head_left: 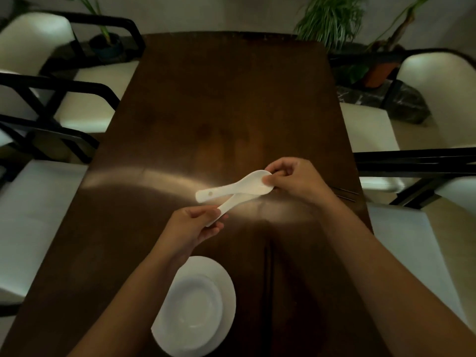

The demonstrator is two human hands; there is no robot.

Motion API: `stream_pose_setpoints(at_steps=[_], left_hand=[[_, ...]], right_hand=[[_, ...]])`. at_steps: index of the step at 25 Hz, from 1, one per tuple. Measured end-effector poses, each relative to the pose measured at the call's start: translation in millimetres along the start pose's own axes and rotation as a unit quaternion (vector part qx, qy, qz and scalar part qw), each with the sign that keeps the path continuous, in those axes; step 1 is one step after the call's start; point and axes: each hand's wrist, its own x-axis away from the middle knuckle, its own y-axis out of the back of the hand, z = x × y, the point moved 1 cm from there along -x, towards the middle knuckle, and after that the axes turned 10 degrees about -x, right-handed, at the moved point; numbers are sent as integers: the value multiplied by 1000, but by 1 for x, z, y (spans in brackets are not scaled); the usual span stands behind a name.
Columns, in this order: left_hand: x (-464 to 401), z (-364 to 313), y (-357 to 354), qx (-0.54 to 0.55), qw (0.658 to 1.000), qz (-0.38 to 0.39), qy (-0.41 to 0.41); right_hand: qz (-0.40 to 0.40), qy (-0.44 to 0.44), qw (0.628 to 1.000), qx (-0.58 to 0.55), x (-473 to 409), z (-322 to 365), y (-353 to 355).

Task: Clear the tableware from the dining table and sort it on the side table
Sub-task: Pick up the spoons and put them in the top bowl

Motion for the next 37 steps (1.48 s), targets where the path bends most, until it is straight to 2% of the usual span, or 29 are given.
stream_pose_setpoints(at_steps=[3,7,12,15,21,24,26,31,37], left_hand=[[18,-2,13,3,1000,9,-5],[40,-1,30,-22,999,37,-27],[59,3,50,-32,997,68,-36],[67,6,61,-34,996,68,-49],[91,45,87,-107,987,41,-116],[97,80,101,-120,990,-13,-79],[98,100,109,-121,990,-41,-53],[95,129,115,-112,990,-74,-38],[94,135,116,-116,989,-87,-35]], right_hand=[[-16,14,998,56,11,8,-10],[25,17,992,121,27,10,-24],[109,-74,991,33,47,-3,-39],[89,-69,993,38,60,-14,-52],[-17,-99,995,-6,107,-59,-98],[-33,-124,991,45,132,-90,-128],[-46,-105,988,104,145,-106,-143],[-59,-32,958,279,156,-120,-164],[-56,-16,930,362,154,-121,-178]])
